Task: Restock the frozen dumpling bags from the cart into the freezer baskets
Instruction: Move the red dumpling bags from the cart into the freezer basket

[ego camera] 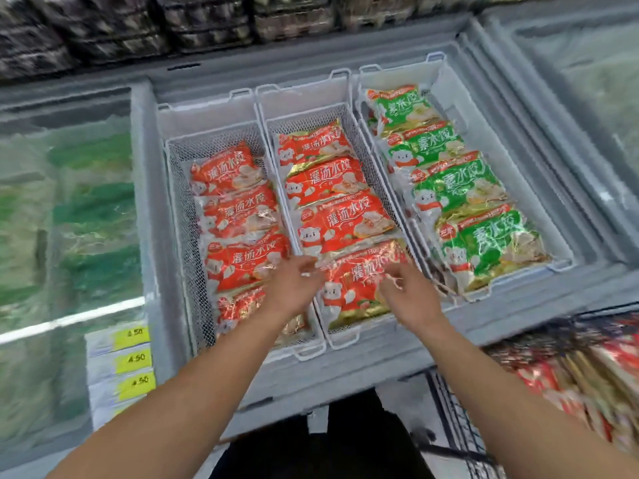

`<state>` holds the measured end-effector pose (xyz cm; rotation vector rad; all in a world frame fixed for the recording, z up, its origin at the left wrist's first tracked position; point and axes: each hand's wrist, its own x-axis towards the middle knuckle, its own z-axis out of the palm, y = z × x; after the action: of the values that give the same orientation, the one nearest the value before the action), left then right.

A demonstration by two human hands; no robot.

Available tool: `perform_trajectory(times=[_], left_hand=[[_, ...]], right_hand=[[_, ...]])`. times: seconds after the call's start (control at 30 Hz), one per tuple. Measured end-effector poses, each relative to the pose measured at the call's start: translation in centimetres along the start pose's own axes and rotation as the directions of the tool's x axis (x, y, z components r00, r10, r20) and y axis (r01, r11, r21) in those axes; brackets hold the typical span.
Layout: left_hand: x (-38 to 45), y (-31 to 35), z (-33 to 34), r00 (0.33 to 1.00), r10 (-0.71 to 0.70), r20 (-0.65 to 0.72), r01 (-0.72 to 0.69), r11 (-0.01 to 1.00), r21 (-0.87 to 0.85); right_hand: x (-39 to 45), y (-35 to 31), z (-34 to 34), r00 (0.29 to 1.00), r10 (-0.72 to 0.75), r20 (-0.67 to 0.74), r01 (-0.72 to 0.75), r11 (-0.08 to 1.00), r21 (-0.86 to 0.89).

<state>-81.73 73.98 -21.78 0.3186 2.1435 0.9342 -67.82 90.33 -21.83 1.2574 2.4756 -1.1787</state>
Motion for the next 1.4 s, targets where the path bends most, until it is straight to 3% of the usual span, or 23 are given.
perform_trajectory(times=[0.1, 0.37, 0.53, 0.73, 0.9, 1.07, 1.4], left_hand=[[-2.5, -0.2, 0.7, 0.997, 0.072, 0.036, -0.074, 0.997, 0.037], [-8.9, 2.6, 7.4, 0.915, 0.303, 0.266, -0.358, 0.914, 0.190], [-12.9, 4.5, 14.5, 0.848, 0.345, 0.402, -0.459, 0.858, 0.231], [-18.8, 5.9, 24.5, 0.764, 0.395, 0.510, -0.581, 0.765, 0.278], [-22.5, 6.7, 31.9, 0.732, 0.384, 0.563, -0.629, 0.698, 0.342], [-24.2, 7.5, 37.6, 0.722, 0.349, 0.598, -0.625, 0.699, 0.347], [-18.9, 11.0, 47.5, 0.684, 0.193, 0.704, -0.631, 0.640, 0.438]], right_hand=[[-4.3, 1.0, -0.2, 0.996, 0.025, -0.081, -0.018, 0.997, 0.080], [-16.4, 8.9, -2.6, 0.899, 0.346, -0.270, -0.251, 0.910, 0.329], [-23.5, 15.7, -3.8, 0.807, 0.527, -0.267, -0.364, 0.800, 0.478], [-32.0, 24.9, -5.3, 0.719, 0.639, -0.272, -0.406, 0.705, 0.582], [-36.4, 31.8, -7.2, 0.673, 0.682, -0.287, -0.409, 0.666, 0.624], [-38.0, 37.2, -9.4, 0.637, 0.719, -0.279, -0.406, 0.620, 0.671], [-31.8, 42.7, -11.3, 0.614, 0.768, -0.181, -0.433, 0.519, 0.737]])
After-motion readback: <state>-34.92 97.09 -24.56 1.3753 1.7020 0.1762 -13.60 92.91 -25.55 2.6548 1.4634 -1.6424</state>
